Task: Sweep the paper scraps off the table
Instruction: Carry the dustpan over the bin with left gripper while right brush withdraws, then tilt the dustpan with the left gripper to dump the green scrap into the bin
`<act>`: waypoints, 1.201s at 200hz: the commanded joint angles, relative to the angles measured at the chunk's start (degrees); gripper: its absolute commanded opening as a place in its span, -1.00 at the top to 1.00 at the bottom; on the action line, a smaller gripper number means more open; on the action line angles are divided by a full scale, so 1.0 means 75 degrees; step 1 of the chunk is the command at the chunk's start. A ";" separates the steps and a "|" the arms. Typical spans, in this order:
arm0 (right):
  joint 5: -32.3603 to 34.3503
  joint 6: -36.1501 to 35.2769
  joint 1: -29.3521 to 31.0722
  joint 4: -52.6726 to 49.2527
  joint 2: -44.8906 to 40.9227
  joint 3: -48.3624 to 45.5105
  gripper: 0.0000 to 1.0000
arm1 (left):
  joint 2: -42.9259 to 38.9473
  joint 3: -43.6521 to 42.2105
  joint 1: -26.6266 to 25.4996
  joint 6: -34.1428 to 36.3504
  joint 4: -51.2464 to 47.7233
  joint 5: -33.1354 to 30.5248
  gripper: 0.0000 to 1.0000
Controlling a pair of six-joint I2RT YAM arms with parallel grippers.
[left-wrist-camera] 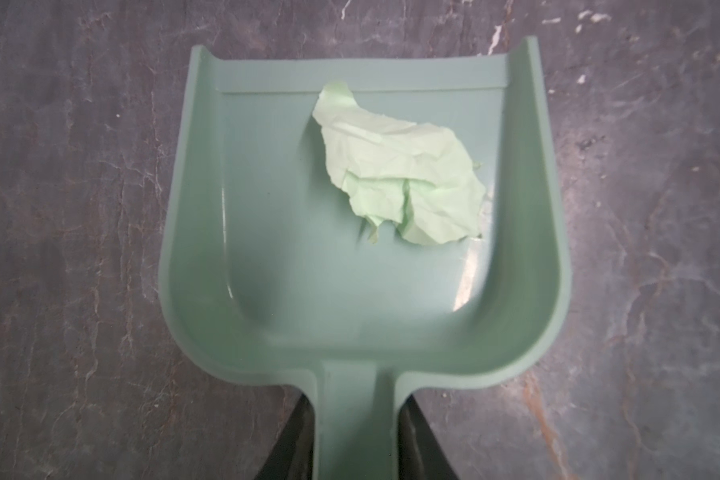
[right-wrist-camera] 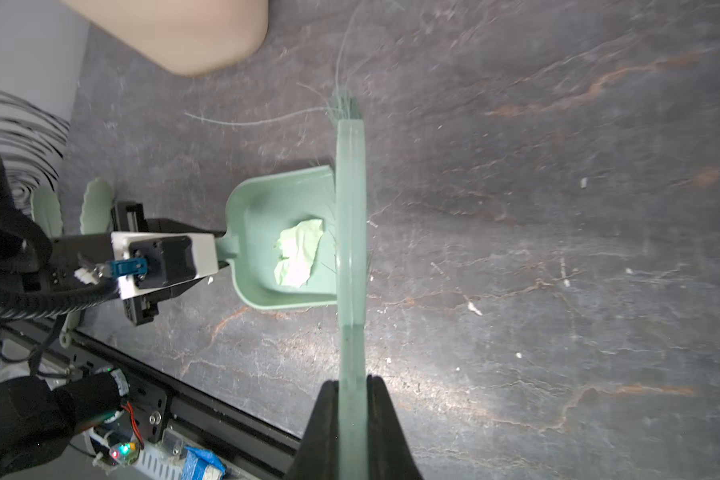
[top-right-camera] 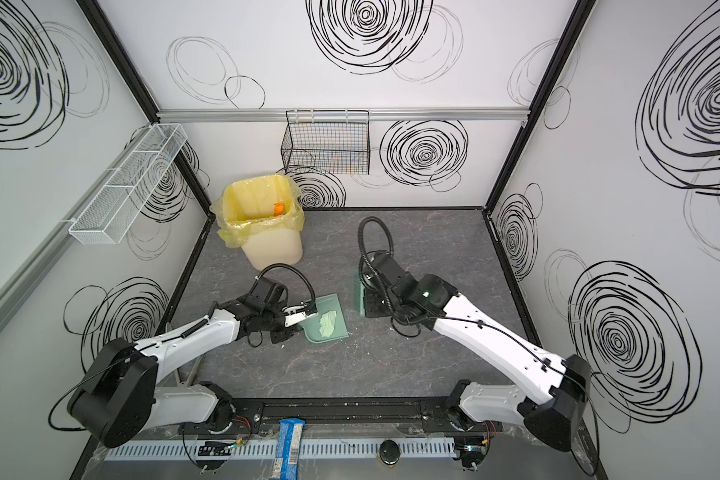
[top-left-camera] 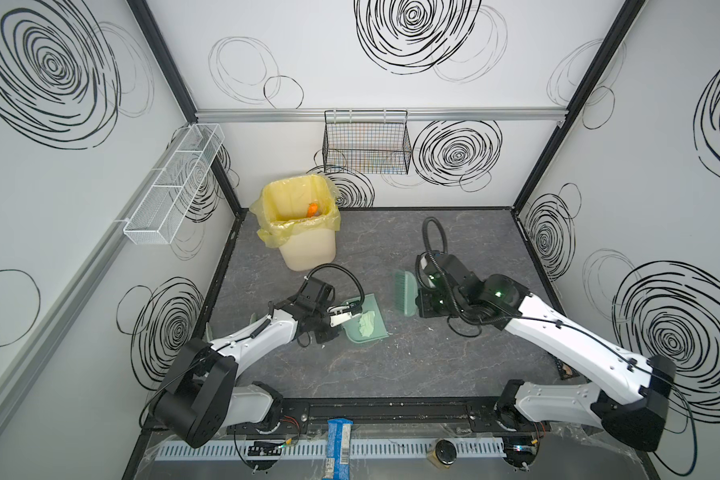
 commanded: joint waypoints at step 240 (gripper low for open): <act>-0.0840 -0.1347 -0.2639 0.0614 -0.1526 -0.2119 1.00 | 0.3472 1.3112 0.4618 0.4596 -0.6447 -0.1148 1.00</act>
